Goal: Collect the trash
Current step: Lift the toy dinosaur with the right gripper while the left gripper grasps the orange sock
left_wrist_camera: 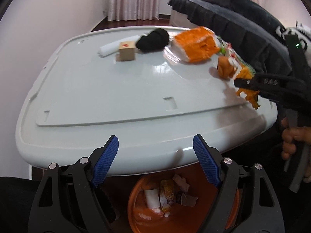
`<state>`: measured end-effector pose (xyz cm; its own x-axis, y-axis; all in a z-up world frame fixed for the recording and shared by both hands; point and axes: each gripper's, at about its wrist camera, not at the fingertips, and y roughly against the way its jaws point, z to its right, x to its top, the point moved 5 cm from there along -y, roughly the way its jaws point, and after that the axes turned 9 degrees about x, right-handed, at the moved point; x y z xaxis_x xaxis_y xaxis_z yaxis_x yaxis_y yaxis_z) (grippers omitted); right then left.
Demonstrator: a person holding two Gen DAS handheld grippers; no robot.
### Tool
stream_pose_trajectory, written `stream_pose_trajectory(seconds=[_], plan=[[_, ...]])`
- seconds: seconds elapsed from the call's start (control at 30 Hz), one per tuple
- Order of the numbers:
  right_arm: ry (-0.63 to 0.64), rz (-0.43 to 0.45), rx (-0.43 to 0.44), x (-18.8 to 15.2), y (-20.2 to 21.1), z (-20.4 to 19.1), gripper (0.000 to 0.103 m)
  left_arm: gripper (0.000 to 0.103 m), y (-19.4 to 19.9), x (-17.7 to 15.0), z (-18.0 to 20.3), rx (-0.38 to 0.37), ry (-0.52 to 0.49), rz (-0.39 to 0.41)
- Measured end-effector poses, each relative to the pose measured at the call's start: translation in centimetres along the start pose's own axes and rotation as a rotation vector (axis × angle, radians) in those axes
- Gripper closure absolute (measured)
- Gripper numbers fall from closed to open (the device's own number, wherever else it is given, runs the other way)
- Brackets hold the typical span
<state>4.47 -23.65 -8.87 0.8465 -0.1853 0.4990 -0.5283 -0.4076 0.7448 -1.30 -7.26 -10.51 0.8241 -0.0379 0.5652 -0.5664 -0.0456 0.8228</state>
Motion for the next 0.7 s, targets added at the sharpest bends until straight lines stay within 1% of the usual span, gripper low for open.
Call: stream_pose_trajectory(seconds=[0.1,0.17,0.27,0.33,0.4,0.47,0.57,0.7], plan=[[-0.013,0.046,0.016,-0.1,1.9,0.3,0.070,0.026,0.0,0.1,0.9,0.011,-0.030,0.010],[-0.050,0.080,0.050,0.1,3.1,0.6,0.070,0.026,0.0,0.5,1.4,0.003,-0.035,0.012],[-0.076,0.138,0.061,0.5,4.8,1.1,0.070,0.026,-0.2,2.0,2.6,-0.002,-0.058,0.022],[-0.088,0.174,0.054,0.6,5.8,1.5,0.070,0.026,-0.4,3.8,3.8,-0.011,-0.083,0.042],[-0.092,0.215,0.039,1.0,6.9,1.9,0.070,0.026,-1.0,5.6,5.4,-0.042,-0.111,0.055],[-0.111,0.268,0.036,1.6,8.4,2.7,0.070,0.026,-1.8,7.1,7.1,-0.079,-0.134,0.049],[-0.131,0.338,0.033,2.9,10.5,3.4,0.070,0.026,-3.6,9.7,10.4,-0.131,-0.165,0.053],[-0.134,0.408,0.029,4.5,13.0,4.4,0.070,0.026,-5.6,11.7,14.4,-0.168,-0.223,0.061]])
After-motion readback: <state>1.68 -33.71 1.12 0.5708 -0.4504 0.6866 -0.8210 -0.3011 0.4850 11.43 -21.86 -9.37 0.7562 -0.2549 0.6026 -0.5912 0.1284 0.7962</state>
